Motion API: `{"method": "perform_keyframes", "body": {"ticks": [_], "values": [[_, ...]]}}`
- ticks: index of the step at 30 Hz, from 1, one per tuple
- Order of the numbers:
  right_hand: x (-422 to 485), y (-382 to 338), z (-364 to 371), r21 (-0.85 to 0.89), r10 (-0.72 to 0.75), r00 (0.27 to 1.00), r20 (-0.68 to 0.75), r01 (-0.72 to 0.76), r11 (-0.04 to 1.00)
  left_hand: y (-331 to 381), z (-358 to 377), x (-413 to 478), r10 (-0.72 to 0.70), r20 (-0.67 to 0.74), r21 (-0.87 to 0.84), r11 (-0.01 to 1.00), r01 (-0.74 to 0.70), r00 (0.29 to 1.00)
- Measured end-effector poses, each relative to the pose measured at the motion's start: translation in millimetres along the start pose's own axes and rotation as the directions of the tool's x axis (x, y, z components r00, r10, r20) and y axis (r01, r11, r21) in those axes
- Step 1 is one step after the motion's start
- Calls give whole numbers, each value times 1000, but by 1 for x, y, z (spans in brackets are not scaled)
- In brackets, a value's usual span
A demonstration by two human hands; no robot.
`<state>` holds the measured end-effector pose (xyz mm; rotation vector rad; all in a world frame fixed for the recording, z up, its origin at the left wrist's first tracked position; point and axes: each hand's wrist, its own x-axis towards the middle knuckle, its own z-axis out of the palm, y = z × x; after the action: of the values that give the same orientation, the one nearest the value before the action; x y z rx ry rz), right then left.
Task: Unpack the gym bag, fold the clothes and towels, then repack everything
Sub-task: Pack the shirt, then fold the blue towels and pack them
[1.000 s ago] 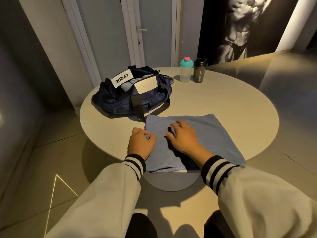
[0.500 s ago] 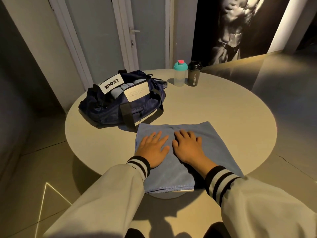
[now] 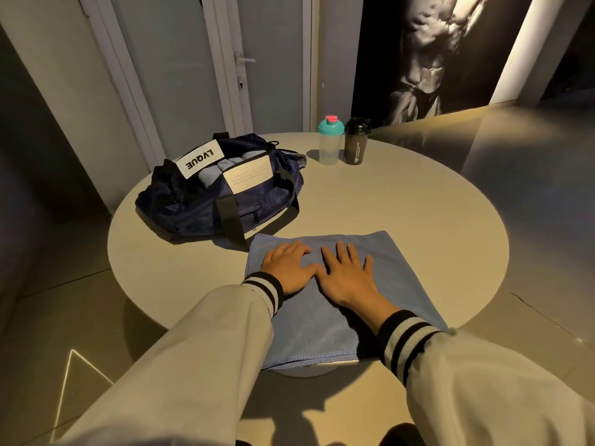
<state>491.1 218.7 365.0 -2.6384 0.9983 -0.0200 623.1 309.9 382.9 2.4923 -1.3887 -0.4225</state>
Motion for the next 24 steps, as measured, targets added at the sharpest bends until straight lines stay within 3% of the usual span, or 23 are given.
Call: {"method": "perform_keyframes", "body": {"ticks": [3, 7, 11, 15, 24], "values": [[4, 5, -3, 4, -21, 997, -79, 21, 1000, 1, -6, 11, -30, -99, -11, 1000, 29, 995], [6, 6, -3, -5, -11, 977, -214, 10, 1000, 10, -4, 25, 39, -121, 52, 998, -33, 992], [8, 5, 4, -28, 15, 986, -167, -20, 999, 3, 11, 28, 108, -204, -47, 992, -120, 973], [8, 7, 4, -13, 23, 994, -107, -24, 1000, -3, 17, 27, 159, -250, -41, 984, -175, 955], [1, 7, 6, 15, -32, 961, -274, 37, 999, -8, 24, 29, 258, -326, 66, 966, -251, 909]]}}
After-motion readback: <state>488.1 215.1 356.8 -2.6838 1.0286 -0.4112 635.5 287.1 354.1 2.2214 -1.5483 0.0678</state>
